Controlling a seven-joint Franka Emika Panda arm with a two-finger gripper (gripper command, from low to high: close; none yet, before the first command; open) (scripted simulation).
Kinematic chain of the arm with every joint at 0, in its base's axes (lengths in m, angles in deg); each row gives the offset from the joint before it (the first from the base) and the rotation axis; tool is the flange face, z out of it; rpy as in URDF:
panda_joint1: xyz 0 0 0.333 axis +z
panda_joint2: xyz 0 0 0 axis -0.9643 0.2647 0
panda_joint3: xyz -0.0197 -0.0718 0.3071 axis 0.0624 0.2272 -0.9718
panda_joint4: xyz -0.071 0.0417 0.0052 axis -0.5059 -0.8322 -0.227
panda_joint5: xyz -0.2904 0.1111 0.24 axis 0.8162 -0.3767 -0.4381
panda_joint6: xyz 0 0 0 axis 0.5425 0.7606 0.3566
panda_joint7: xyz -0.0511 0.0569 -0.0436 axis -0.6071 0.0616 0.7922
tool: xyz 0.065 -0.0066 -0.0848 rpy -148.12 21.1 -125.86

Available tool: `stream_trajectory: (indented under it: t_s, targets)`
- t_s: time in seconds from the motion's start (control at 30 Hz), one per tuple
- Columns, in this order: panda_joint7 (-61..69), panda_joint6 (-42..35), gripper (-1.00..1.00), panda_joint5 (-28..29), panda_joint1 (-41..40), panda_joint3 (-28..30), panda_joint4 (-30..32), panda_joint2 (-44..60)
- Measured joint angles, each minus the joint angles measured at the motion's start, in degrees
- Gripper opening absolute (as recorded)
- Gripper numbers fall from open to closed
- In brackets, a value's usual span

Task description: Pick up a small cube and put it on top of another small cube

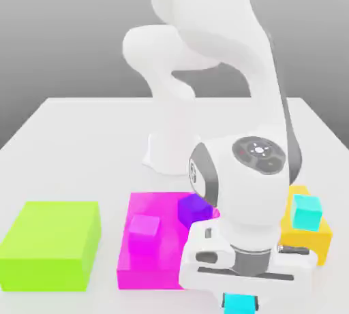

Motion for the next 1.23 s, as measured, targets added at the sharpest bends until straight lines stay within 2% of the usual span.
stream_trajectory:
  t_s: [0.2, 0.47, 0.9, 1.1, 1.13, 1.23]
  targets:
    - [2.89, -7.19, -1.00, -2.61, -2.22, -2.70, 2.59, -9.72]
    - [19.48, -12.68, -1.00, -4.16, -4.72, -3.63, 13.55, -26.12]
    - [51.26, -20.45, -1.00, -10.79, 1.09, 4.20, 32.37, -53.06]
    - [53.42, -9.14, -1.00, -11.10, 1.28, 4.47, 35.16, -44.55]
    - [53.39, -6.83, 1.00, -11.04, 1.27, 4.46, 35.44, -42.54]
    - [53.39, -6.83, 1.00, -11.04, 1.27, 4.46, 35.44, -42.54]
